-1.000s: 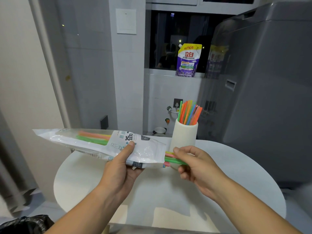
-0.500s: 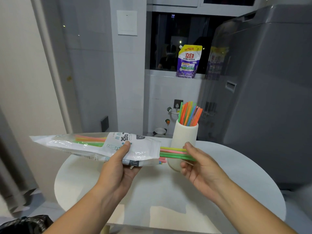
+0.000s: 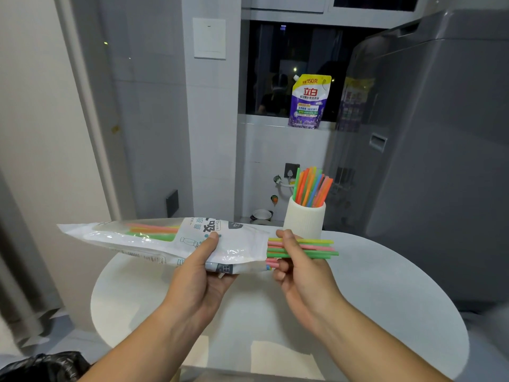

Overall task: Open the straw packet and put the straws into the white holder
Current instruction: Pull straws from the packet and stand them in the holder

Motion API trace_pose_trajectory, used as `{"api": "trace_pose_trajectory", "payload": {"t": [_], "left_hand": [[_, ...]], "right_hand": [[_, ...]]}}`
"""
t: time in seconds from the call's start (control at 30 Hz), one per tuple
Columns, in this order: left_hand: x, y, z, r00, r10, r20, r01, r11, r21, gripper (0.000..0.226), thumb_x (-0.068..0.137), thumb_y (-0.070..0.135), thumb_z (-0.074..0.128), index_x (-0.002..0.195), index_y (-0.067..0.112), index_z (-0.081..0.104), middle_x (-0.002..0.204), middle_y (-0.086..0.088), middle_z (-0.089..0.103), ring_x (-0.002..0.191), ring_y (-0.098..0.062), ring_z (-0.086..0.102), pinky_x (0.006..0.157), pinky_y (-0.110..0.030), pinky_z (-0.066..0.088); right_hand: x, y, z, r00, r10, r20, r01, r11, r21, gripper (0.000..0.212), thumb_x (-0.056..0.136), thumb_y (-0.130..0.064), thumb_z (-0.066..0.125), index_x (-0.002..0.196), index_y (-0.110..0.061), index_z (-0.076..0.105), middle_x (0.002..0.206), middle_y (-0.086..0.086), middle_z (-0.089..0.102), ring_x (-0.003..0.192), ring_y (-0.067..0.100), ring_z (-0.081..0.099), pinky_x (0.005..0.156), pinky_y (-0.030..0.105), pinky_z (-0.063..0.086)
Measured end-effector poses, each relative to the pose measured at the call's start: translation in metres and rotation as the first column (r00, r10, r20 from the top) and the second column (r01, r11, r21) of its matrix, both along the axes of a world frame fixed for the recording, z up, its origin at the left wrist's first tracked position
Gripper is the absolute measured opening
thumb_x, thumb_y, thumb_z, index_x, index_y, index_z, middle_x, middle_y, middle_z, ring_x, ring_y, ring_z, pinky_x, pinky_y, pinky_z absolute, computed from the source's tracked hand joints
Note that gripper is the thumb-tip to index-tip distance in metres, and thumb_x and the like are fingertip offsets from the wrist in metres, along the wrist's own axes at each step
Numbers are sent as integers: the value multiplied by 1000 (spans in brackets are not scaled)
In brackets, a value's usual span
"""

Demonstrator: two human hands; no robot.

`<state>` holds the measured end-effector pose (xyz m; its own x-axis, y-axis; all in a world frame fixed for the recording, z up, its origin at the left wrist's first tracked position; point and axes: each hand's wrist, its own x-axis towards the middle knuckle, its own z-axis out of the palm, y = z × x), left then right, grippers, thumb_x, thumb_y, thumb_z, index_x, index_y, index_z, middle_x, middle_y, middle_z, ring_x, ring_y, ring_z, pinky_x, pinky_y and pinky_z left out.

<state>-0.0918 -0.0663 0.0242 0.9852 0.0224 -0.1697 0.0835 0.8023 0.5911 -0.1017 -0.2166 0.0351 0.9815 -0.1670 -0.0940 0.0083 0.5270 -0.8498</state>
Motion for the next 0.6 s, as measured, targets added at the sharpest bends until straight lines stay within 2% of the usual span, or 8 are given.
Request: {"api": "trace_pose_trajectory", "payload": {"t": [0.2,0.27,0.33,0.4,0.47,0.6], "left_hand": [[0,3,-1,1000,2,-17,-2,999,-42,37,94,11,65,131,15,61,113,-9,79,99,-22,77,74,-47,64],[0,4,-1,1000,3,-24,-4,998,-56,35,94,10,65,129,14,62,111,-9,79,97,-22,77,75,-49,64],[0,4,0,1000,1,-30,-3,998,-64,35,94,10,65,129,14,62,111,-9,79,97,-22,77,77,-50,63],[0,3,0,999,0,-36,-2,997,-72,36,94,9,65,130,14,61,111,-9,79,97,-23,77,77,-51,62],[0,2,1,999,-1,-39,-2,997,-78,34,94,9,64,129,14,62,110,-9,79,96,-23,77,77,-52,62],[-1,1,1,999,-6,-38,3,997,-77,31,95,10,64,126,13,63,108,-9,80,93,-22,78,74,-49,64]], "right_hand": [[6,-5,-3,990,-134,39,140,958,-250,25,92,-28,68,101,-4,71,74,7,65,56,13,51,56,28,47],[7,-9,-1,984,-168,59,178,921,-346,24,92,-31,67,95,-8,72,72,6,69,54,12,57,60,31,52],[5,-12,1,979,-187,85,205,883,-423,26,92,-34,67,93,-8,71,63,2,66,51,9,57,57,28,52],[4,-14,2,978,-191,88,211,870,-445,30,91,-34,67,93,-5,69,57,1,58,47,8,53,51,25,48],[4,-14,2,979,-189,81,205,878,-433,31,91,-34,67,93,-3,69,55,1,56,46,9,52,52,27,47],[5,-14,4,984,-154,88,175,924,-339,23,92,-26,67,98,-4,71,68,8,68,51,12,58,54,26,52]]}}
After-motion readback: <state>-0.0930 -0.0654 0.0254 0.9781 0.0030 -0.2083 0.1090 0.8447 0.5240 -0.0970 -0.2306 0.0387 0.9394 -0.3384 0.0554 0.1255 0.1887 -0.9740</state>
